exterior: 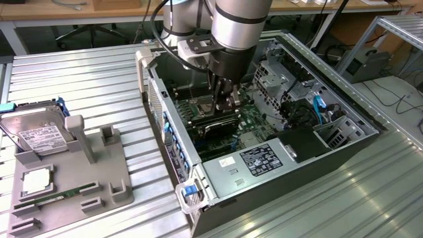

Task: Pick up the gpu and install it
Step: 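Press down on the gpu until it lock into place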

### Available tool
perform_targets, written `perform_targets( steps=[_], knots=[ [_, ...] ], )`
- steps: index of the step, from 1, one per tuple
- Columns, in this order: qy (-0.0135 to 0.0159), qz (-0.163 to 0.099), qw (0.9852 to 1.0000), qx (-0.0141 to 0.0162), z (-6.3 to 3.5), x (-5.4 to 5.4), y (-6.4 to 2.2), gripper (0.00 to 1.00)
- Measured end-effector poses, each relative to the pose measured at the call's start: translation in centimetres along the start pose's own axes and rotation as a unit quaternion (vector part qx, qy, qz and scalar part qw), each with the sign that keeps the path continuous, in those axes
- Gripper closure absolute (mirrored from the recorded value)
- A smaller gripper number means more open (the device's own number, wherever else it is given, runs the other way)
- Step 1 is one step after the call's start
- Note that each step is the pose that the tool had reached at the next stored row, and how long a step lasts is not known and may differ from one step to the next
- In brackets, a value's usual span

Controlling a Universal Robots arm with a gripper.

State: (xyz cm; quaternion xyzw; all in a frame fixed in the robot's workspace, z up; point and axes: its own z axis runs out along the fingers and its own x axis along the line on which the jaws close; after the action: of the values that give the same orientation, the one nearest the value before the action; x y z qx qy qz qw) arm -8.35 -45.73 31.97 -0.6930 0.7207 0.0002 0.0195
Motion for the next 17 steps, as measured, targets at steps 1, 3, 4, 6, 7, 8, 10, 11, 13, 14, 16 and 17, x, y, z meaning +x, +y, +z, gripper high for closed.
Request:
perform_targets(
  steps=[1, 3, 4, 6, 7, 8, 10, 11, 13, 14, 16, 17],
  knots=[
    [0.0, 0.0, 1.0, 0.0, 0.0, 0.0, 0.0, 0.89],
    [0.0, 0.0, 1.0, 0.0, 0.0, 0.0, 0.0, 0.89],
    [0.0, 0.0, 1.0, 0.0, 0.0, 0.0, 0.0, 0.89],
    [0.0, 0.0, 1.0, 0.0, 0.0, 0.0, 0.0, 0.89],
    [-0.0002, 0.0, 1.0, 0.0, 0.0, 0.0, -0.07, 0.89],
    [-0.0001, 0.0, 1.0, -0.0003, 0.01, 0.0, -0.35, 0.89],
    [-0.0002, 0.0, 1.0, -0.0004, 0.08, 0.0, -0.63, 0.89],
    [-0.0002, 0.0, 1.0, -0.0004, 0.18, 0.0, -0.63, 0.89],
    [-0.0002, 0.001, 1.0, -0.0004, 0.52, 0.0, -0.63, 0.89],
    [-0.0001, 0.001, 1.0, -0.0004, 0.7, 0.0, -0.62, 0.89],
    [-0.0001, 0.002, 1.0, -0.0004, 1.16, 0.0, -0.61, 0.89],
    [0.0, 0.003, 1.0, -0.0004, 1.32, 0.0, -0.6, 0.89]
  ],
)
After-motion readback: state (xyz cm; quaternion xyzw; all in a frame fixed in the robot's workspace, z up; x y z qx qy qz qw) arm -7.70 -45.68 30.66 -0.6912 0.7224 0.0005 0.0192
